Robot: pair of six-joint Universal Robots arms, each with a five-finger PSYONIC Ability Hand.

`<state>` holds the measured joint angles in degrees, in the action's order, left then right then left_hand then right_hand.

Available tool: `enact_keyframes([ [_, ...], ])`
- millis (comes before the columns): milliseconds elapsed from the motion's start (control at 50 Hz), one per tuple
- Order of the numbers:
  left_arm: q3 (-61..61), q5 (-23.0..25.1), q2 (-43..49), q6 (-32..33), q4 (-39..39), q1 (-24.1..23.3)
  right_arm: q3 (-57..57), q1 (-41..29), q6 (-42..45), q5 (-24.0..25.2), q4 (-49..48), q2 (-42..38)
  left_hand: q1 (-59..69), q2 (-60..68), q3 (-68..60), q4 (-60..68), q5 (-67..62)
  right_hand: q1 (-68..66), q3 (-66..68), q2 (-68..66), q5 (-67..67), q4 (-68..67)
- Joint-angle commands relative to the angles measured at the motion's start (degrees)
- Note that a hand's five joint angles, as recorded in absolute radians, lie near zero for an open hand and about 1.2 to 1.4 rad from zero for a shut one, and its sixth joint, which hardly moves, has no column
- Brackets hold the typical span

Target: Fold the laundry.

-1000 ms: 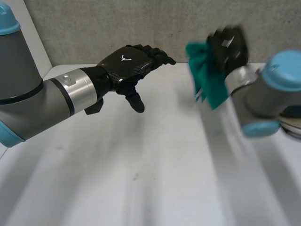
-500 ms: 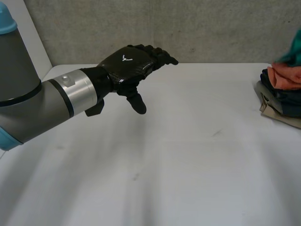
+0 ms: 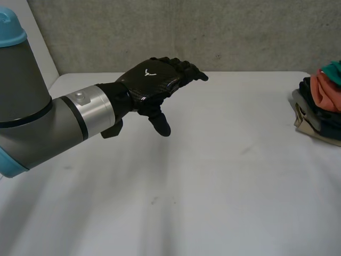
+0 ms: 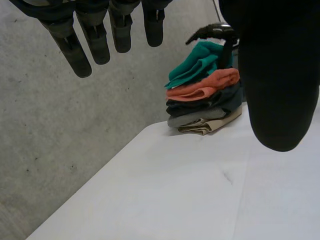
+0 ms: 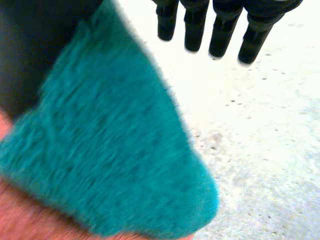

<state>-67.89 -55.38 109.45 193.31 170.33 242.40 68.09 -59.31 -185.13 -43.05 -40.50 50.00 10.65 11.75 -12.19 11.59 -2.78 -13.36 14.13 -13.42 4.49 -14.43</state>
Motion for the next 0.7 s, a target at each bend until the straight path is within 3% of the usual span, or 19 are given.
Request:
enact_keyframes([
  [20, 0.0, 0.0, -1.8, -0.7, 0.0, -0.5, -0.4, 1.9, -3.4, -5.2, 14.6, 8.2, 1.3, 0.1, 0.3, 0.3, 0.9, 3.4, -4.1, 3.4, -4.5, 4.4],
  [200, 0.0, 0.2, -4.3, -3.5, 0.2, -1.3, -1.2, 6.5, 7.7, -13.3, 32.8, 19.5, 1.2, 0.1, 0.3, 0.3, 0.9, 3.4, -4.1, 3.4, -4.5, 4.4],
  [340, 0.8, 0.2, -6.9, -4.7, 0.3, -1.5, -4.5, 6.7, 13.9, -30.0, 37.9, 27.1, 0.9, -0.2, 0.6, 0.0, 1.2, 3.4, -4.1, 3.4, -4.5, 4.4],
  [400, 1.2, -0.4, -8.4, -6.6, 0.4, -1.1, -3.6, 4.8, 13.4, -33.8, 37.7, 31.3, 1.2, 0.1, 0.3, 0.3, 0.9, 3.4, -4.1, 3.4, -4.5, 4.4],
  [520, 1.4, -4.5, -12.1, -11.6, 1.4, 0.4, 3.0, -12.9, 12.6, -33.4, 34.9, 38.7, 1.9, 0.8, -0.4, 1.0, 0.2, 3.4, -4.1, 3.4, -4.5, 4.4],
  [640, -0.5, -18.3, -16.6, -13.0, 1.1, 6.5, 12.6, -28.1, 12.4, -34.0, 31.1, 40.3, 1.1, 0.0, 0.5, 0.1, 1.1, 3.4, -4.1, 3.4, -4.5, 4.4],
  [700, -5.0, -24.7, -18.2, -12.6, 1.1, 9.1, 16.3, -32.1, 12.3, -34.4, 31.2, 40.0, 0.7, -0.4, 0.8, -0.2, 1.4, 3.4, -4.1, 3.4, -4.5, 4.4],
])
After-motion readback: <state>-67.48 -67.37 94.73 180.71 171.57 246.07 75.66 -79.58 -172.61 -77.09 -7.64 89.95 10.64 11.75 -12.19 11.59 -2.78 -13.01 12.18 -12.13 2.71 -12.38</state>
